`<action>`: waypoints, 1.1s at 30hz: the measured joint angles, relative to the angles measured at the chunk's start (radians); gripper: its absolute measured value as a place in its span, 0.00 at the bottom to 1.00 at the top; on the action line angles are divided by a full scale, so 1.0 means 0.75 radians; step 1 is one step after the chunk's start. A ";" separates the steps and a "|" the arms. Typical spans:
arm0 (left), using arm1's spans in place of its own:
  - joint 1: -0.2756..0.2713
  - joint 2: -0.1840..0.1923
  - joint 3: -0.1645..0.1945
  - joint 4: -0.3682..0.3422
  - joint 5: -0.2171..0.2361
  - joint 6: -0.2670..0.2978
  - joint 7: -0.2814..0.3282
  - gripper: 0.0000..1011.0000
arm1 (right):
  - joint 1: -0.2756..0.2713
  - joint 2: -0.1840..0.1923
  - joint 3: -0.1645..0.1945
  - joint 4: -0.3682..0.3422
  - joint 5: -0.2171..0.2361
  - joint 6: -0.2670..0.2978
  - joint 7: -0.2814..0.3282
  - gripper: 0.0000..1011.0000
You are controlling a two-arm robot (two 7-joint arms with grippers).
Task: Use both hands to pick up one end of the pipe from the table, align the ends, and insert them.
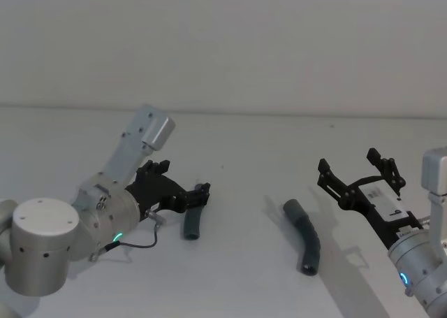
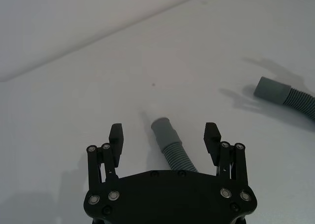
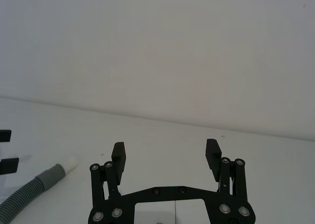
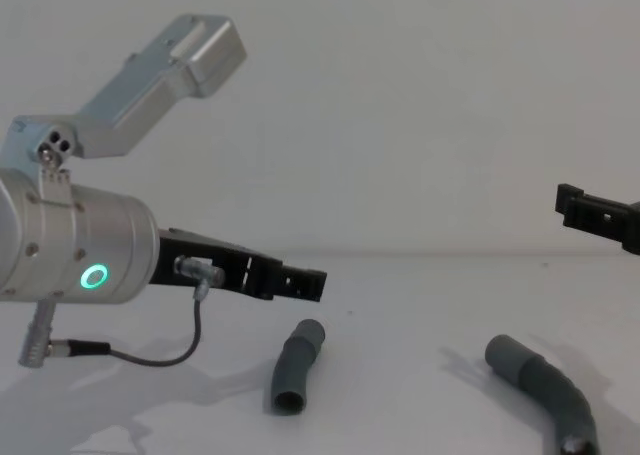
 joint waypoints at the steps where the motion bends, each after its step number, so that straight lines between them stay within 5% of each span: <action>1: -0.006 -0.008 0.003 0.008 0.000 0.018 0.003 0.99 | 0.000 0.000 0.000 0.000 0.000 0.000 0.000 0.99; 33: -0.112 -0.152 0.046 0.201 0.050 0.163 0.047 0.99 | 0.000 0.000 0.000 0.000 0.000 0.000 0.000 0.99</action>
